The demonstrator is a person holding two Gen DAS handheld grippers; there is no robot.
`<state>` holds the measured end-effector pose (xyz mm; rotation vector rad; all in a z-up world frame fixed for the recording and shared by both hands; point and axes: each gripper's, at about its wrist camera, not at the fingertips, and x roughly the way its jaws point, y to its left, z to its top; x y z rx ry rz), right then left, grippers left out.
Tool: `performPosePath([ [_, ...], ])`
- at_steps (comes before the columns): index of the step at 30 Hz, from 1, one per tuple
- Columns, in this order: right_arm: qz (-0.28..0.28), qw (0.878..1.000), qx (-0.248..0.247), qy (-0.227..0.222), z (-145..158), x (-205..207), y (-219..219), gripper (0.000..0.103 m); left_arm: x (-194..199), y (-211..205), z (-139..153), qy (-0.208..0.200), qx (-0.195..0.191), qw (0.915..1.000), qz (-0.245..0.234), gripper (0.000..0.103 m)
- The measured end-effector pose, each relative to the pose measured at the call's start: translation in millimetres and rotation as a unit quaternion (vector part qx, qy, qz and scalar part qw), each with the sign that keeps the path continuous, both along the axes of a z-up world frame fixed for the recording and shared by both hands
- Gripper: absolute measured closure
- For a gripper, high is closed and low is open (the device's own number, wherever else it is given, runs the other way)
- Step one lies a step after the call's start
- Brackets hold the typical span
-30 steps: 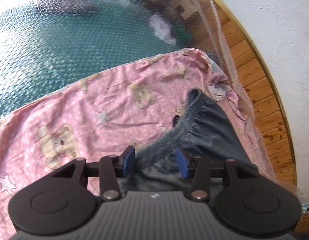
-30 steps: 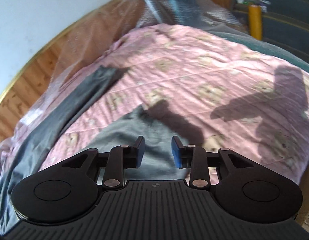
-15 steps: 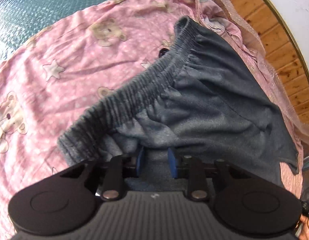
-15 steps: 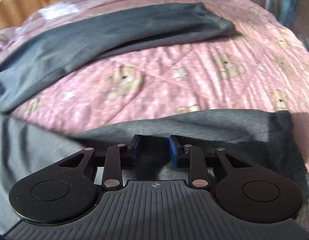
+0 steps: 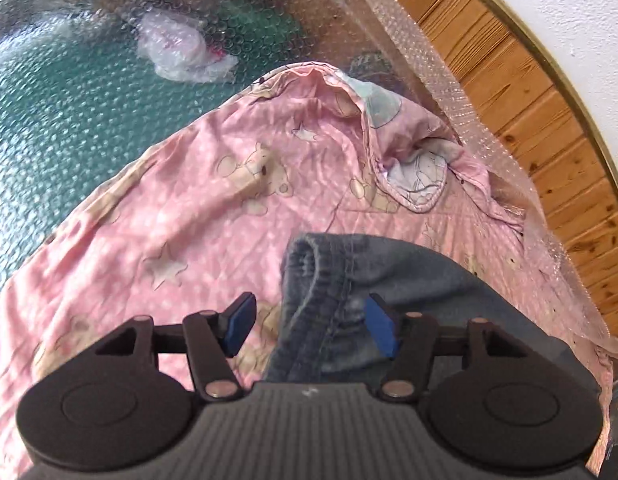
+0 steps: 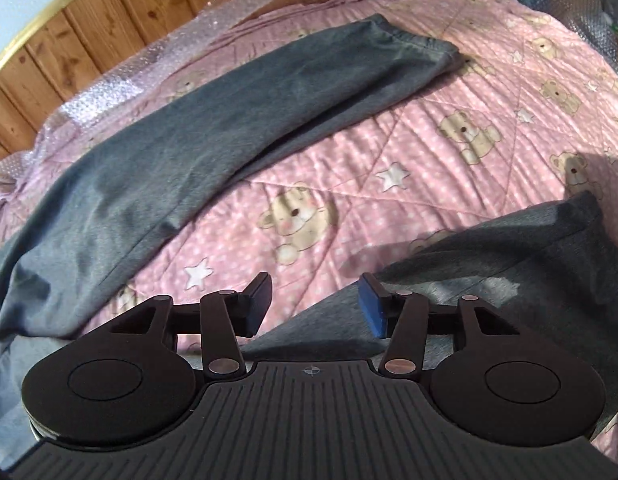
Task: Fold clothes
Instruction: 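Open both tools and lay the sweatpants back down, then lift the waistband with the left tool while the right tool grasps the stacked legs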
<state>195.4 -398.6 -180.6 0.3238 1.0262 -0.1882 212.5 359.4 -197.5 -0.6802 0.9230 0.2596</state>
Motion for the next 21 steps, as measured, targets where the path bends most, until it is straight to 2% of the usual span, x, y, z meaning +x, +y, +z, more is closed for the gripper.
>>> performPosePath([
  [1,0.009,1.000,0.002,0.004,0.0,0.9,4.7,0.046,6.8,-1.9,-3.2,-0.003,-0.002,1.0000,-0.007,0.047],
  [2,0.016,1.000,-0.002,0.010,-1.0,1.3,7.0,0.044,13.2,-3.8,-6.2,-0.006,-0.003,0.9999,-0.015,0.058],
  [3,0.022,1.000,-0.006,0.015,-2.1,1.8,8.6,0.042,19.7,-5.7,-9.3,-0.009,-0.005,0.9997,-0.023,0.079],
  [5,0.017,0.999,-0.013,0.026,-5.2,2.6,2.7,0.041,22.5,-11.6,-6.7,-0.031,-0.007,0.9986,-0.042,0.095],
  [8,-0.008,0.999,-0.002,0.035,-8.6,3.8,-14.1,0.040,19.9,-11.5,-10.6,-0.048,-0.043,0.9973,-0.036,0.092],
  [9,-0.019,0.999,0.010,0.035,-10.1,5.3,-20.4,0.040,20.4,-10.0,-13.3,-0.048,-0.052,0.9969,-0.034,0.083],
  [11,-0.033,0.998,0.032,0.033,-13.3,10.7,-29.5,0.039,21.5,-7.0,-18.5,-0.050,-0.070,0.9959,-0.030,0.077],
  [13,-0.043,0.998,0.043,0.029,-15.2,20.8,-32.6,0.038,24.4,-7.1,-18.5,-0.055,-0.083,0.9944,-0.035,0.083],
  [14,-0.051,0.997,0.051,0.025,-15.4,27.2,-33.9,0.037,25.0,-9.8,-14.5,-0.064,-0.084,0.9934,-0.045,0.098],
  [15,-0.060,0.996,0.058,0.020,-15.3,33.5,-35.2,0.037,23.4,-14.4,-6.7,-0.079,-0.083,0.9915,-0.062,0.097],
  [17,-0.087,0.993,0.076,0.005,-12.1,45.0,-39.4,0.036,6.4,-30.4,21.5,-0.131,-0.099,0.9804,-0.108,0.097],
  [18,-0.102,0.991,0.084,-0.007,-8.8,51.5,-42.4,0.036,-10.6,-40.8,39.3,-0.163,-0.118,0.9700,-0.136,0.097],
  [19,-0.115,0.989,0.088,-0.018,-4.6,55.4,-45.5,0.035,-35.3,-50.7,53.5,-0.190,-0.139,0.9556,-0.177,0.097],
  [21,-0.143,0.984,0.097,-0.044,7.7,62.6,-54.7,0.033,-85.0,-67.6,66.3,-0.186,-0.157,0.9375,-0.249,0.097],
])
